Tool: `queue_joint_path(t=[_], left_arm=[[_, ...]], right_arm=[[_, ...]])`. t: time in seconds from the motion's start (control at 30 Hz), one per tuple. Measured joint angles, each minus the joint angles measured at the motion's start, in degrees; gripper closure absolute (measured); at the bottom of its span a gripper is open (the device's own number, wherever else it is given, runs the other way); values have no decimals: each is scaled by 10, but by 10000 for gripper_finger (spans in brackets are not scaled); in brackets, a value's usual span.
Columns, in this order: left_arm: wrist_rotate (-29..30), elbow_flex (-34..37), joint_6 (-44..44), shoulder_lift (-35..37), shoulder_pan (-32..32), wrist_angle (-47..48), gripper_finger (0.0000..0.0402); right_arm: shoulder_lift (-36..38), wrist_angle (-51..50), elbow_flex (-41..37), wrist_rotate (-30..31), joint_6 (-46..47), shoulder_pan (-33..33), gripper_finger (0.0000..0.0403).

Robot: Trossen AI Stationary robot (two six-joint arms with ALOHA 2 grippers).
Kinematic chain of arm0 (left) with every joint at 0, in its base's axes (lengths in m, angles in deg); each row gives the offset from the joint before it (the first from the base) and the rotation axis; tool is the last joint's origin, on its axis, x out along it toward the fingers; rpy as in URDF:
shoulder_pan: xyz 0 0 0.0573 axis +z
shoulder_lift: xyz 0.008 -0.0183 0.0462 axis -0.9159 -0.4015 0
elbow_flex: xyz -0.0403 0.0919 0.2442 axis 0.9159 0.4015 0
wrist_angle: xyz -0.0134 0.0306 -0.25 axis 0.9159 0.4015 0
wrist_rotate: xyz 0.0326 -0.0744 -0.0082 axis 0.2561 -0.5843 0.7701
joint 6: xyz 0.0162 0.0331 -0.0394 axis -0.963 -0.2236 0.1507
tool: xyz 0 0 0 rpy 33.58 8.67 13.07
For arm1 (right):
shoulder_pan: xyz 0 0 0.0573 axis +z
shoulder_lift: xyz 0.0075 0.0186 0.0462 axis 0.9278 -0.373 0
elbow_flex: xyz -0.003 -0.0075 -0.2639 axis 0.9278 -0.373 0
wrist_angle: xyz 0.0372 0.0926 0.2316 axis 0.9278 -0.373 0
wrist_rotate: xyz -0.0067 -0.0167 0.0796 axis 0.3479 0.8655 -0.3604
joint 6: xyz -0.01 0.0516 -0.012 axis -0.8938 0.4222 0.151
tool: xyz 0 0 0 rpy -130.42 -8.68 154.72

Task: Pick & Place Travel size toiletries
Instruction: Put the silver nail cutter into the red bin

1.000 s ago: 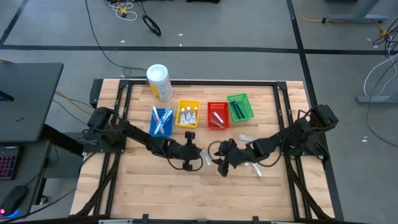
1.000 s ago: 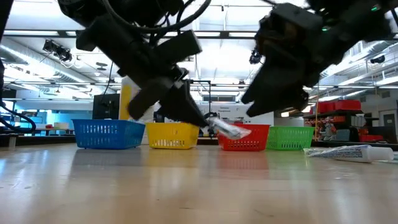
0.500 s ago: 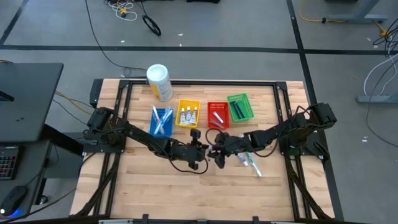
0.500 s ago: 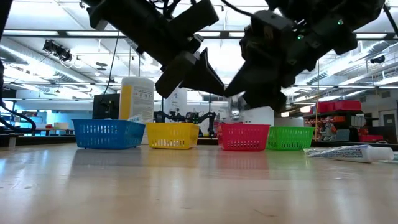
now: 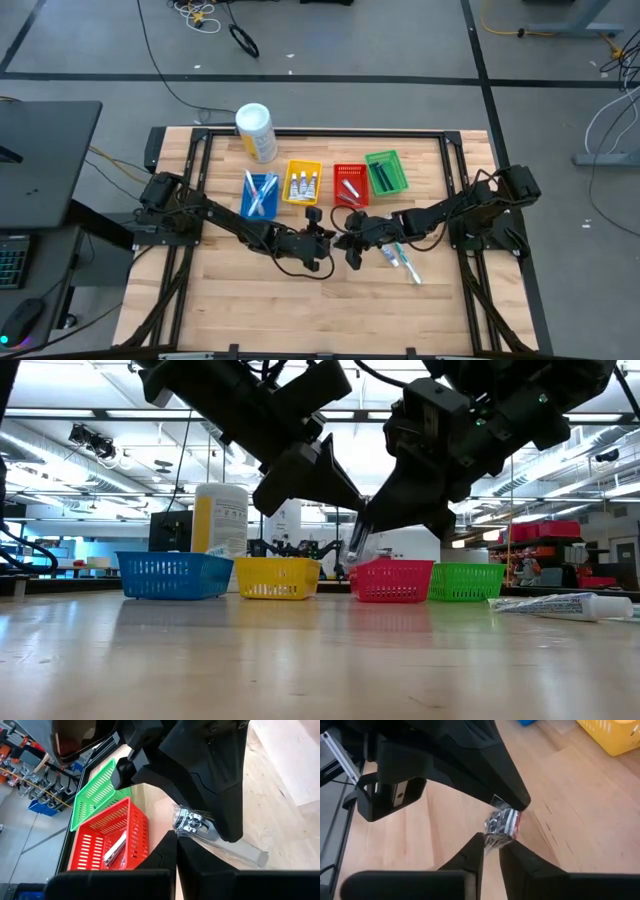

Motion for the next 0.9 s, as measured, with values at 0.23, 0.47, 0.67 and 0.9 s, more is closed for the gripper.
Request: queue_joint_path(t=[0.23,0.47,0.67,0.9], left_arm=[[-2,0,1,0,1,2,391],[7,0,6,0,1,3,345],[39,0,13,0,2,3,290],[63,0,87,0,17,9,237]], right_arm=[[0,-17,0,10,-2,0,356],[0,-30,1,18,-17,0,358],[6,-62,1,15,-35,-12,358],[84,-205,1,45,-65,-75,358]])
